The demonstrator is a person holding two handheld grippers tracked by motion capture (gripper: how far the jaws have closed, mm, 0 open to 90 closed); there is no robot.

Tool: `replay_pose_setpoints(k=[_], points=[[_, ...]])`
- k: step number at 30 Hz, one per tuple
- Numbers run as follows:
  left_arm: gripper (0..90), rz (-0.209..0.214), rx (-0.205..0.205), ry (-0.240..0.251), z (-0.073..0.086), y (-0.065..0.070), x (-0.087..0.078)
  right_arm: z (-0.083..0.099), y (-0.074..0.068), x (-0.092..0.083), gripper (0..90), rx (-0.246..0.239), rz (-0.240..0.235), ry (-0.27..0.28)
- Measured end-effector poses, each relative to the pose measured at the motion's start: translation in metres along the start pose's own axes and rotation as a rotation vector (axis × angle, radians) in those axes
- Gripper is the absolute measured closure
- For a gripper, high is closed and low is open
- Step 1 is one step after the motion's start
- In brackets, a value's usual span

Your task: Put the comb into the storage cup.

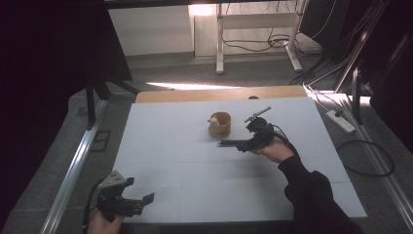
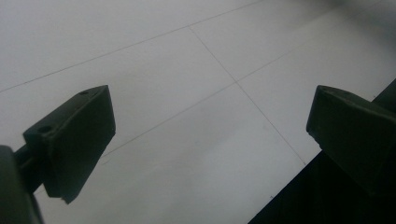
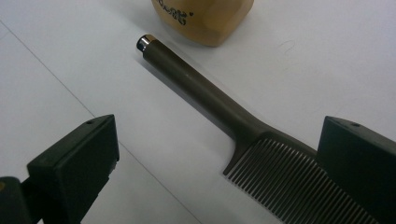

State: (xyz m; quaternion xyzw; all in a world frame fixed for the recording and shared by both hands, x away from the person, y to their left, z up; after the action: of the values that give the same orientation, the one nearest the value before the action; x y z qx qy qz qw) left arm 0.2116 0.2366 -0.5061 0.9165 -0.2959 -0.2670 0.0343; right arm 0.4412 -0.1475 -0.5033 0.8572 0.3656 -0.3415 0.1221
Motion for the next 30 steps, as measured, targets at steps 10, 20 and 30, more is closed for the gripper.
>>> replay_pose_setpoints(k=[10, 20, 30], points=[[2.1, 0.003, -0.001, -0.003, 0.000, 0.000, 0.000, -0.007, 0.002, 0.011, 0.0, -0.016, 0.006, -0.024], [2.1, 0.005, -0.002, -0.003, 0.000, 0.000, 0.000, -0.008, -0.001, 0.022, 0.0, -0.034, 0.011, -0.041], [2.1, 0.005, -0.002, -0.003, 0.000, 0.000, 0.000, -0.017, 0.003, 0.027, 3.0, -0.027, 0.028, -0.042]])
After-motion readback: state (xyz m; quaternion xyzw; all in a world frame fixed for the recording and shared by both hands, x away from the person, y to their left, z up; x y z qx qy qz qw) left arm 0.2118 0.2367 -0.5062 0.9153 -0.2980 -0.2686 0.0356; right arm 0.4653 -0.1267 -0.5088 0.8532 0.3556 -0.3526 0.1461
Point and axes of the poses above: each handheld gripper's, and its own axes: x roughly forward along the jaws, z roughly out of its underside, y roughly to its right, the point moved 4 cm from there along x, roughly forward along the jaws, and after that the axes turned 15 degrees about y, right-handed, at the moved point
